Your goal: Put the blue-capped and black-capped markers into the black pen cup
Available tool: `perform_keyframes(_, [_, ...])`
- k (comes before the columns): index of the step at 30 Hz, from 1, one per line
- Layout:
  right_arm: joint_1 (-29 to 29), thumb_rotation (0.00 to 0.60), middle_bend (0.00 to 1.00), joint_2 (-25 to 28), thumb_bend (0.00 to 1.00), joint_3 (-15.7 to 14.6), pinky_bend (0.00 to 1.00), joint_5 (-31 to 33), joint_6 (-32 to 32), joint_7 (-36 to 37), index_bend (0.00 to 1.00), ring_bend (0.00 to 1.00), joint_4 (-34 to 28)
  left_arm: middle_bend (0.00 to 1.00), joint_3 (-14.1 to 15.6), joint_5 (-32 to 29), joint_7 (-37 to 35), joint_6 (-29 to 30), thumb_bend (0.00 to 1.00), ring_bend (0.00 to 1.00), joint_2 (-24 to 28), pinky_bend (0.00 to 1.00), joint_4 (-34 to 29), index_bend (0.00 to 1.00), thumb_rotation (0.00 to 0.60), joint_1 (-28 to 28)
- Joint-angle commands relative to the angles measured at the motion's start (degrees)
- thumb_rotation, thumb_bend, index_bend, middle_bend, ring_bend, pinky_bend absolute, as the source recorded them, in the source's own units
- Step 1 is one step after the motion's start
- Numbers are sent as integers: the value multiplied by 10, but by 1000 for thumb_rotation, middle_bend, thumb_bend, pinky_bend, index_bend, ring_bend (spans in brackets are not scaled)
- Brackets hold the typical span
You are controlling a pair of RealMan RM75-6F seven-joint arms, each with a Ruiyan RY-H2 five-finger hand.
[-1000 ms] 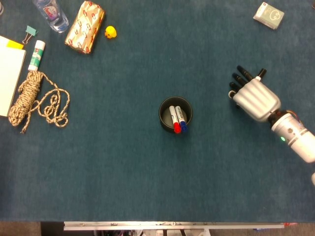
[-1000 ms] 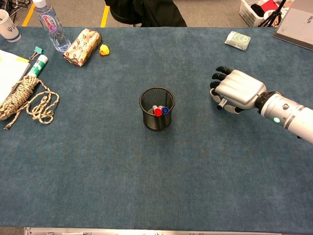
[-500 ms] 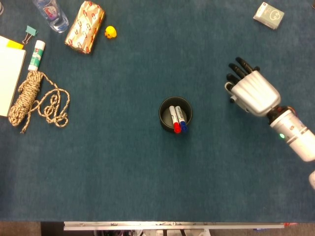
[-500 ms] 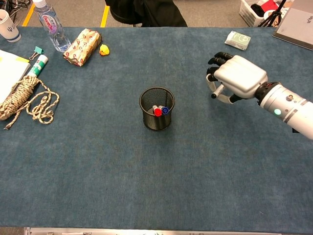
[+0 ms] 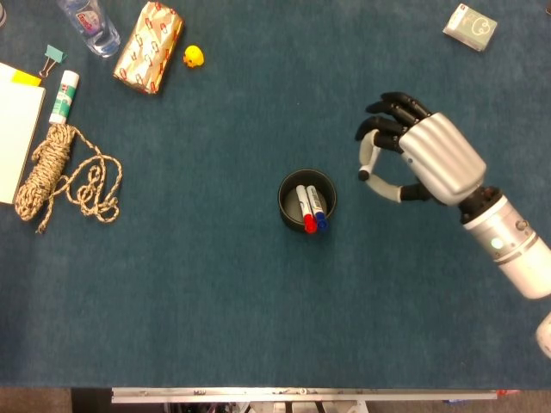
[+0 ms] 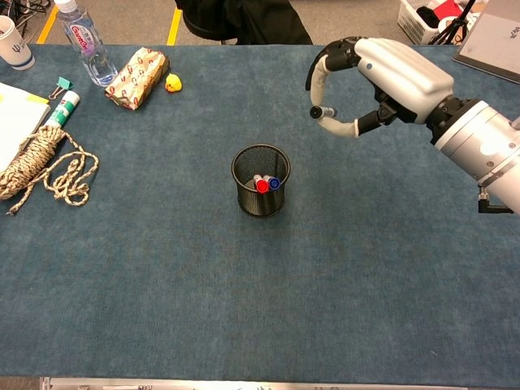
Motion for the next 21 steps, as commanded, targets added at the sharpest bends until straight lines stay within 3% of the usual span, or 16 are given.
perform_keyframes(1, [6,600,415,1,318,15,153,15,-8,40,675,213,-30,322,1,2,0,1,425,322,0,207,-1,357,600,0])
perform_keyframes(12, [34,600,415,-40,318,26,153,52,-70,122,678,214,-69,322,2,-1,0,4,424,321,2,207,-1,357,600,4])
perform_keyframes(21, [42,600,415,-84,318,26,153,73,-88,137,678,214,-38,322,2,-8,-10,6,424,321,3,207,6,357,600,7])
